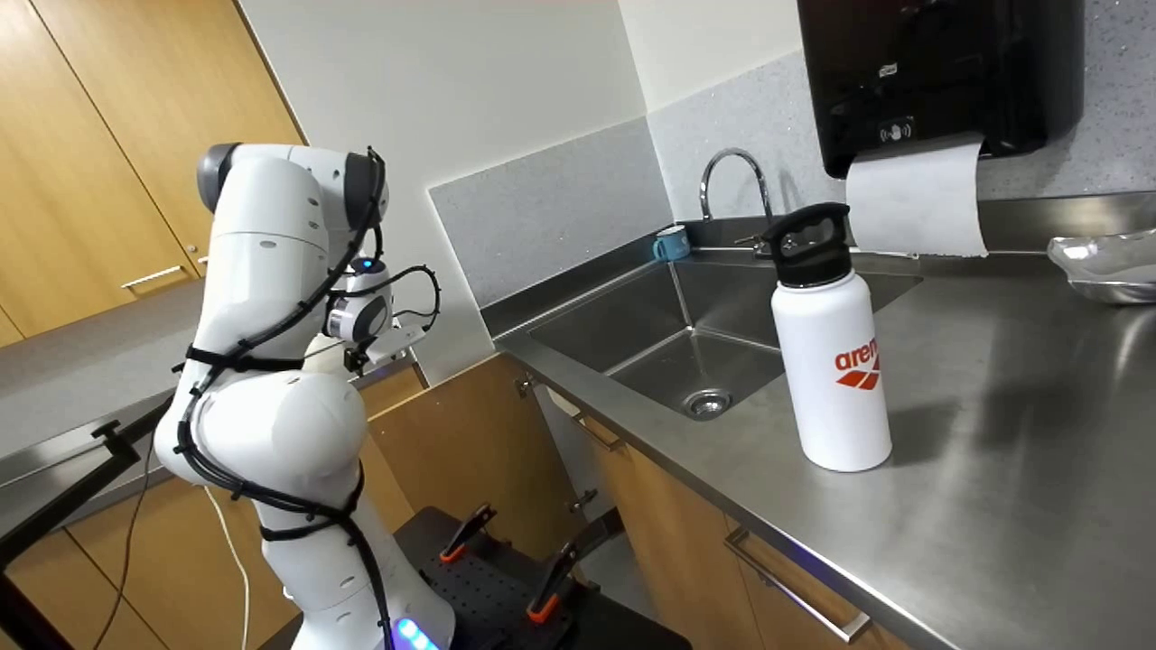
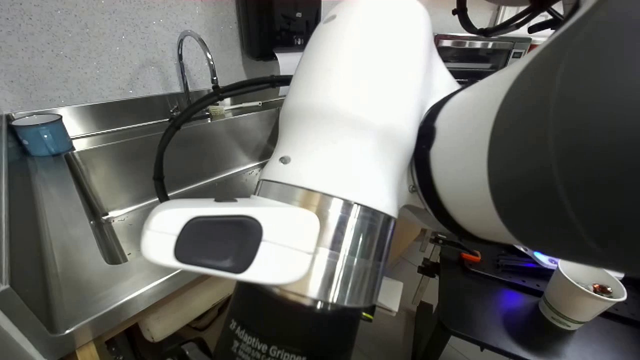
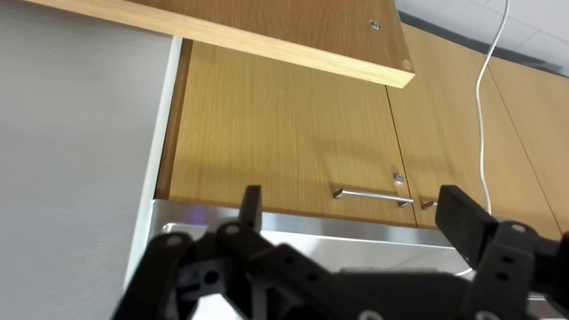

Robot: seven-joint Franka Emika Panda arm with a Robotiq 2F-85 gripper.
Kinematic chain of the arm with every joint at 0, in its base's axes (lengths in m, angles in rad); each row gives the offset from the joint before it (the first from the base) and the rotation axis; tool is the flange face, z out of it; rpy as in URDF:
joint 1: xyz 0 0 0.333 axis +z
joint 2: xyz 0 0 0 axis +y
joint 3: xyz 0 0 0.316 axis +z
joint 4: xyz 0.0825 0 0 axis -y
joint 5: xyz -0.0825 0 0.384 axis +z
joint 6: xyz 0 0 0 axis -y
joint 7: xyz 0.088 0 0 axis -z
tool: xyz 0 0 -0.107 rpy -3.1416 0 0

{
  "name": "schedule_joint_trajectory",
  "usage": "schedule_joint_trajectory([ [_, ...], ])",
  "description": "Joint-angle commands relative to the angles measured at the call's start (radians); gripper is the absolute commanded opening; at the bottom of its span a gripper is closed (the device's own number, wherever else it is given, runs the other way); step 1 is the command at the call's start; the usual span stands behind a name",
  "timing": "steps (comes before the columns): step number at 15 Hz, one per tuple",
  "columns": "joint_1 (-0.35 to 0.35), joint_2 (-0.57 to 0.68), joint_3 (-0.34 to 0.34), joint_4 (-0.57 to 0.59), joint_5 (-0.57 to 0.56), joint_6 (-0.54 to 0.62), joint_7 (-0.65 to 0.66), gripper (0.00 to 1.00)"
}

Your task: Close the open cabinet door on the left

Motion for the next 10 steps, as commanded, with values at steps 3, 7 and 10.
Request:
schedule_joint_trajectory([
  [3,0.031,0.006,-0.057,0.007,-0.151,0.013,0.167,1.0],
  [7,0.162,0.022,-0.227,0.066,-0.355,-0.017,0.405,0.75],
  [10,0.198,0.058,-0.256,0.118,-0.453,-0.029,0.512,0.58],
])
